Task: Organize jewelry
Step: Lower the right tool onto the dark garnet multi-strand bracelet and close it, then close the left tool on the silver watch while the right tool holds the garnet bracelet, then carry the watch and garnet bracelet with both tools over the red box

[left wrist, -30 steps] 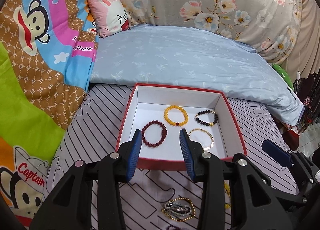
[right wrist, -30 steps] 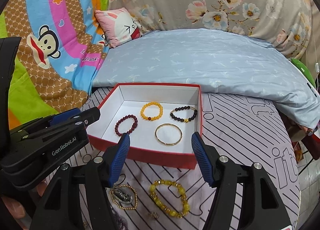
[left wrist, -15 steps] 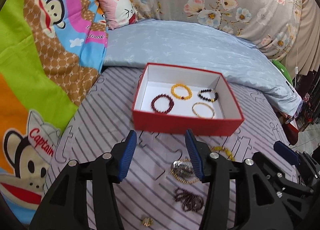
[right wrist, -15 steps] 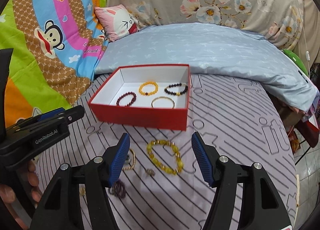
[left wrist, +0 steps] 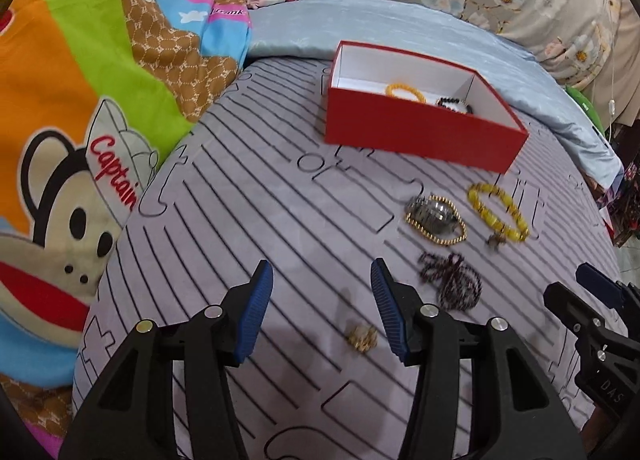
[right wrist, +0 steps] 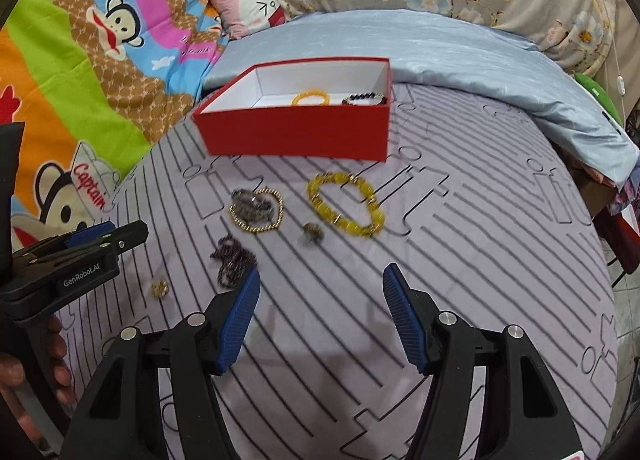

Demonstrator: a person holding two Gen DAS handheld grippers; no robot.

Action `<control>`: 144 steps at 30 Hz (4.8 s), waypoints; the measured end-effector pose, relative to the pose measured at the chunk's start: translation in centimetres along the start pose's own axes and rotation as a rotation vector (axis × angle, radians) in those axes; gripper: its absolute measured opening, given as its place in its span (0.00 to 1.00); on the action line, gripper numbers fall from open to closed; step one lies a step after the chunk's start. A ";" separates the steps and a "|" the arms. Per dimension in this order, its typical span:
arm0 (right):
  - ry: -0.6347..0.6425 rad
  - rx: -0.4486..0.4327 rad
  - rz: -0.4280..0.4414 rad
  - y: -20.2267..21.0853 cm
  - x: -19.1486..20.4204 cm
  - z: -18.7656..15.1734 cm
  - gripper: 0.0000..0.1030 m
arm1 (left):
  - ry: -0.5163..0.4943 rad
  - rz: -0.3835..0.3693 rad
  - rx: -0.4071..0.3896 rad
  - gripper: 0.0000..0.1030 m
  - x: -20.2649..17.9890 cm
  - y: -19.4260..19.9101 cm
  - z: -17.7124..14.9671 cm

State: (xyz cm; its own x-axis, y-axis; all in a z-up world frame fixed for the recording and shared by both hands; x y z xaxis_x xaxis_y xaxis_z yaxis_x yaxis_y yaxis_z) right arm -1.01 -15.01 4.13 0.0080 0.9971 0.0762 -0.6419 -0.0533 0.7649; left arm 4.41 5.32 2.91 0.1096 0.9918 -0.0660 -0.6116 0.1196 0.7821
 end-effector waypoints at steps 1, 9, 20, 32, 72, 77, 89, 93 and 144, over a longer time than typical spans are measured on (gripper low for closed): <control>0.002 0.007 0.007 -0.1 0.3 -0.3 0.60 | -0.001 -0.001 0.008 0.47 0.1 0.0 -0.5; 0.041 0.036 0.047 -1.6 2.9 -0.7 0.60 | 0.012 -0.018 0.039 0.51 0.7 0.0 -2.7; 0.082 0.070 0.049 -5.1 5.3 0.4 0.49 | 0.035 -0.029 0.057 0.51 1.4 -0.8 -2.7; 0.050 0.095 0.033 -5.7 3.6 0.1 0.07 | 0.041 -0.051 0.058 0.51 0.8 -1.6 -1.7; -0.150 0.072 0.030 -3.0 -4.8 -0.7 0.07 | 0.013 -0.110 0.078 0.52 -7.5 -7.7 3.7; -0.145 0.070 0.035 -2.9 -4.6 -0.7 0.07 | 0.023 -0.100 0.073 0.52 -6.1 -7.2 3.4; -0.129 0.075 0.052 -3.1 -3.8 -0.7 0.07 | 0.042 -0.116 0.068 0.39 -5.6 -7.5 3.8; -0.124 0.077 0.055 -3.3 -3.6 -0.6 0.07 | 0.050 -0.131 0.062 0.33 -5.7 -7.5 4.1; -0.054 -0.160 0.080 -0.7 -0.8 12.7 0.07 | -0.016 -0.212 -0.182 0.31 -5.8 2.1 13.2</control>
State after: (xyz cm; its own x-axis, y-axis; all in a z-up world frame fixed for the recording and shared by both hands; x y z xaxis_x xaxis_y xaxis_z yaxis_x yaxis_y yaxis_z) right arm 9.16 -16.48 11.66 -0.0094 0.9853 0.1704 -0.7560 -0.1185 0.6437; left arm 12.87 -0.74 13.12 0.2613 0.9432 -0.2053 -0.7041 0.3317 0.6279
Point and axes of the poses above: each gripper's, at about its wrist camera, not at the fingertips, and y roughly against the way its jaws point, x to its left, z to its top, the point moved 1 cm from there along -y, roughly the way its jaws point, and after that the axes turned 1 degree about -x, right-handed, at the moved point
